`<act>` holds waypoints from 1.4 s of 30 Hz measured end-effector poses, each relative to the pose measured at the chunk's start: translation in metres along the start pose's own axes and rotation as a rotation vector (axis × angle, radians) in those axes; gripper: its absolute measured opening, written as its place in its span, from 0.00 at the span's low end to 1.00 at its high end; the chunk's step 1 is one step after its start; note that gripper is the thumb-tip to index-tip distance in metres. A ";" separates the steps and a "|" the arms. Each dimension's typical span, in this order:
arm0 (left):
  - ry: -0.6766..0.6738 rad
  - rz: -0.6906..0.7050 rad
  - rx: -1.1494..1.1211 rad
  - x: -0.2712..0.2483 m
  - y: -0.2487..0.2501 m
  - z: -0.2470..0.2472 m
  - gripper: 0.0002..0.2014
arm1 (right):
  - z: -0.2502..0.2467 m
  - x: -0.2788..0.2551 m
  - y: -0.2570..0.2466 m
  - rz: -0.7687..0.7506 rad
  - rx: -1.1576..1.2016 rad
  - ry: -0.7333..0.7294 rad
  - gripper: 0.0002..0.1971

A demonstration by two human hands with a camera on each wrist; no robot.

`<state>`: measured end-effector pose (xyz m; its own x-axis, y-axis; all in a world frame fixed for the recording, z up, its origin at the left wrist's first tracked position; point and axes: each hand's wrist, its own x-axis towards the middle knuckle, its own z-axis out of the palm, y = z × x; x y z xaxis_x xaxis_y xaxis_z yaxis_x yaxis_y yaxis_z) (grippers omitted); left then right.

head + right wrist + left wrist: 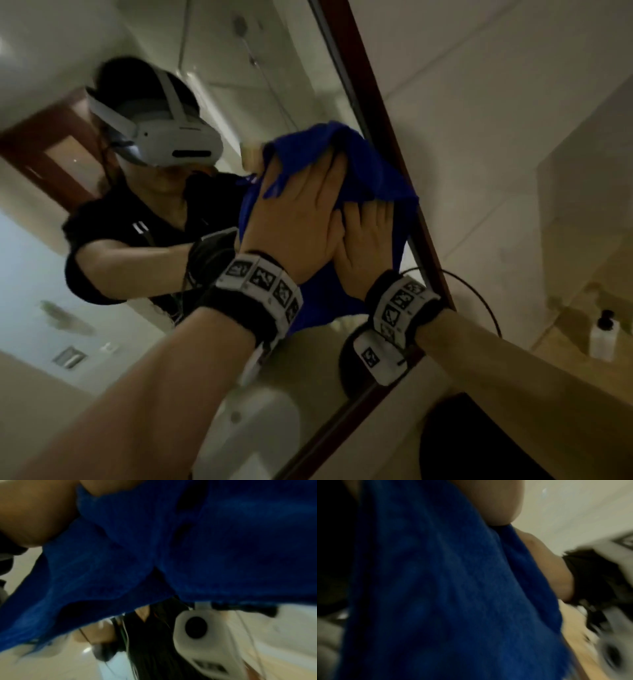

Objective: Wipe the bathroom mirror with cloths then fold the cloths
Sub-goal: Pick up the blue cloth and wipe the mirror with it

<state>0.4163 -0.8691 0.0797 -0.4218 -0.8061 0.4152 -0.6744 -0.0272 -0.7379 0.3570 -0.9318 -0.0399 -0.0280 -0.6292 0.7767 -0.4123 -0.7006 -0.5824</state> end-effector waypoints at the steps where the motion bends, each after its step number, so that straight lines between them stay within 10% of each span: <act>1: 0.014 -0.011 0.027 0.011 -0.018 -0.013 0.31 | -0.007 0.021 -0.014 -0.028 0.000 0.034 0.12; 13: 0.197 -0.316 0.094 0.026 -0.199 -0.117 0.33 | -0.055 0.178 -0.180 -0.178 -0.159 -0.006 0.40; 42: 0.195 -0.983 0.130 -0.630 -0.448 -0.145 0.35 | 0.149 -0.148 -0.715 -0.818 -0.138 -0.150 0.37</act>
<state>0.8960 -0.2636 0.2262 0.1855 -0.2811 0.9416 -0.7098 -0.7010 -0.0694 0.7919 -0.3885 0.2259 0.4450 0.0139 0.8954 -0.3583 -0.9136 0.1923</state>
